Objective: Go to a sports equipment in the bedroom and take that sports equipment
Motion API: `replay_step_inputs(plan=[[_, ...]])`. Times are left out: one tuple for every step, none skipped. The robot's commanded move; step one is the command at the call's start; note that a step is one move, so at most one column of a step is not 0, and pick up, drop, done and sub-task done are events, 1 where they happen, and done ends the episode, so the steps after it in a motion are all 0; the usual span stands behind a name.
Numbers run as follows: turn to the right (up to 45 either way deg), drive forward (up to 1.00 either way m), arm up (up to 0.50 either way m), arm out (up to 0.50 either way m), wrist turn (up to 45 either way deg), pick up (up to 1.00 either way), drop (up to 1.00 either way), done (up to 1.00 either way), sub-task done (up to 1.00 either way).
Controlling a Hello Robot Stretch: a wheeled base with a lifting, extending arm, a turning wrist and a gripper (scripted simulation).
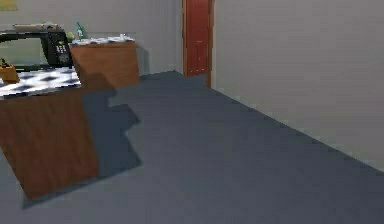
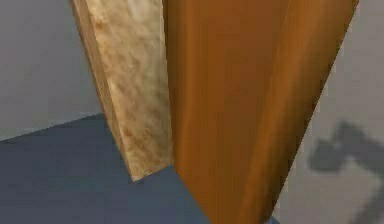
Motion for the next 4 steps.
replay_step_inputs(plan=[[0.0, 1.00, 0.00, 0.00, 0.0, 0.00, 0.00, 0.00, 0.00], [0.0, 1.00, 0.00, 0.00, 0.0, 0.00, 0.00, 0.00, 0.00], [-3.0, 0.00, 0.00, 0.00, 0.0, 0.00, 0.00, 0.00, 0.00], [0.0, 1.00, 0.00, 0.00, 0.0, 0.00, 0.00, 0.00, 0.00]])
